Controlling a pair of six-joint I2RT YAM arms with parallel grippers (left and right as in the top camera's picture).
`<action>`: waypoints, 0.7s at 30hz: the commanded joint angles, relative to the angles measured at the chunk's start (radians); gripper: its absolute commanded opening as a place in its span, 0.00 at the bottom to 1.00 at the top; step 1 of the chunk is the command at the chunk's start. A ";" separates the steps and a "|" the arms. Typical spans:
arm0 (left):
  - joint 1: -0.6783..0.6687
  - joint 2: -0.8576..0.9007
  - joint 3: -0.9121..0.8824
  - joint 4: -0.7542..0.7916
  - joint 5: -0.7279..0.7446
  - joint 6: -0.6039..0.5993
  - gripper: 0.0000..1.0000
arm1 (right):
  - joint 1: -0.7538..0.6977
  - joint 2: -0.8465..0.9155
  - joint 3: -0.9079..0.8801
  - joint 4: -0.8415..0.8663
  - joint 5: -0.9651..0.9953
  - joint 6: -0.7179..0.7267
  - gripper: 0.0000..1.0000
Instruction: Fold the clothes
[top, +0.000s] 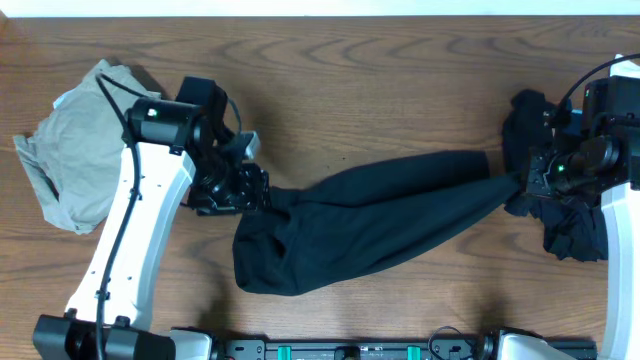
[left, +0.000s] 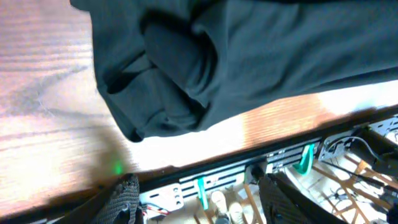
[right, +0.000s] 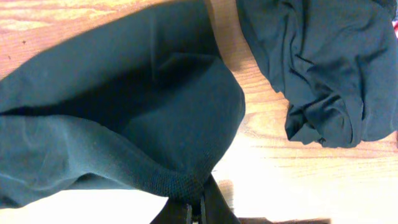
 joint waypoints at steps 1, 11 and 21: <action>0.002 -0.011 -0.003 0.002 0.014 -0.001 0.65 | -0.009 0.000 0.009 0.000 0.019 -0.013 0.01; 0.002 -0.011 -0.051 0.112 0.014 -0.071 0.65 | -0.008 0.000 0.009 0.000 0.021 -0.013 0.01; 0.002 -0.011 -0.316 0.336 0.117 -0.406 0.65 | -0.008 0.000 0.009 0.000 0.021 -0.013 0.01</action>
